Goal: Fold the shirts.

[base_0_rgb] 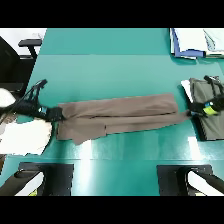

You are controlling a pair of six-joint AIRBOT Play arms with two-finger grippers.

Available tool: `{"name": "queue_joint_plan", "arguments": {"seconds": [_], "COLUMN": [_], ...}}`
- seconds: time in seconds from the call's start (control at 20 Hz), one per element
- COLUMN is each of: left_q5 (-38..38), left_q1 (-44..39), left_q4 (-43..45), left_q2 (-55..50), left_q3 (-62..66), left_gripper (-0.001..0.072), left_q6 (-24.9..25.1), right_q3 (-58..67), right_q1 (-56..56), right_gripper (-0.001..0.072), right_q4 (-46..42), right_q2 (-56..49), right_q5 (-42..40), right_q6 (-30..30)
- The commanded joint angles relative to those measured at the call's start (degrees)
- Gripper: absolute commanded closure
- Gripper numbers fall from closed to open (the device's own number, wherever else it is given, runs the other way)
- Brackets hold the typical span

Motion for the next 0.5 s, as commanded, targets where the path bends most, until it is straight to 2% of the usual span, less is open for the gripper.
{"name": "queue_joint_plan", "arguments": {"seconds": [0.0,0.25,0.3,0.35,0.4,0.45], "left_q5": [7.6,12.6,13.3,13.4,13.4,13.3], "left_q1": [0.0,0.0,0.0,0.0,0.0,0.0], "left_q4": [0.3,0.0,-0.2,-1.2,-2.2,-3.3], "left_q2": [-13.4,-19.7,-19.7,-19.7,-19.7,-19.7], "left_q3": [8.4,11.1,11.1,11.1,11.1,11.1], "left_gripper": [0.0683,0.0681,0.0679,0.0506,0.0200,0.0145], "left_q6": [3.5,3.7,3.7,3.7,3.5,3.2], "right_q3": [9.3,18.3,19.3,20.4,21.3,21.9], "right_q1": [1.4,1.4,1.4,1.1,0.4,-0.3], "right_gripper": [0.0694,0.0692,0.0646,0.0457,0.0343,0.0319], "right_q4": [5.0,6.6,7.8,10.4,12.9,15.4], "right_q2": [-12.4,-22.8,-24.0,-24.9,-25.4,-25.5], "right_q5": [-2.0,-2.1,-2.2,-2.2,-2.1,-1.5], "right_q6": [0.0,0.0,-1.3,-3.7,-5.7,-7.3]}}
